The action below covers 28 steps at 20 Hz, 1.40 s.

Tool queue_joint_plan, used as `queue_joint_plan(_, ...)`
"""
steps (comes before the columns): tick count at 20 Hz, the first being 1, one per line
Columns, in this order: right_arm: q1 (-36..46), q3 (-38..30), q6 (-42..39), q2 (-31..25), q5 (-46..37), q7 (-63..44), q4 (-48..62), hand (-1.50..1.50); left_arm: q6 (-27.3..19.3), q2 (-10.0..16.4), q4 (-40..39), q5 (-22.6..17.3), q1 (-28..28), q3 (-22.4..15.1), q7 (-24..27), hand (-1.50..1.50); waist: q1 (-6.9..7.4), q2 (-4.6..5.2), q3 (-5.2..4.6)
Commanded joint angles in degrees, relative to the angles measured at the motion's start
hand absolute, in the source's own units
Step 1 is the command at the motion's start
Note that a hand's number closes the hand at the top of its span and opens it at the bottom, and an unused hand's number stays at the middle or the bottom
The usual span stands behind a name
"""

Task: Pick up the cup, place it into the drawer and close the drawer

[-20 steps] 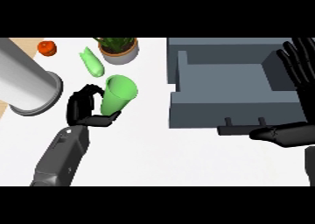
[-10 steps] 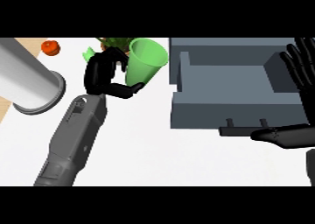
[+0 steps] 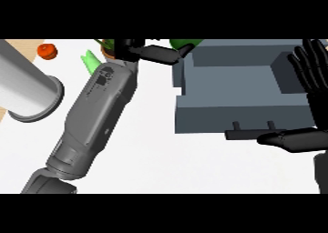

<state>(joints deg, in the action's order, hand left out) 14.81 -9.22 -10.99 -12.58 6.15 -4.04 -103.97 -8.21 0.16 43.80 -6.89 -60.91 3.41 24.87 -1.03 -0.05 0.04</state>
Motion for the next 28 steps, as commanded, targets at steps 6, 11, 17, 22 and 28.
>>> queue_joint_plan(6,5.9,-0.1,1.0,-0.4,0.7,-3.3,0.5,-1.50,-11.1,-0.2,-14.4,-6.4,-13.0,-9.0,-9.0,1.50,-2.42,0.68,0.01)
queue_joint_plan(11,4.9,0.4,-0.8,-0.4,0.8,0.2,2.1,-1.50,-14.3,-0.2,-22.5,-7.7,-18.6,-12.9,-12.6,1.50,-4.68,1.24,0.10)
queue_joint_plan(17,4.8,1.3,-1.8,-0.3,2.4,-2.1,0.2,-1.50,-6.0,-0.2,-28.0,-8.2,-17.9,-18.0,-14.3,1.50,-6.89,1.82,0.10)
queue_joint_plan(22,6.8,2.4,-2.8,0.5,2.0,1.2,3.0,-1.50,-7.1,-0.2,-28.2,-9.5,-14.4,-22.7,-12.8,1.50,-9.22,2.67,0.15)
queue_joint_plan(28,8.2,5.6,-6.3,1.9,6.5,-1.2,1.4,-1.50,-7.1,-0.2,-25.0,-15.5,-10.9,-21.8,-7.9,-1.50,-11.60,2.95,0.04)
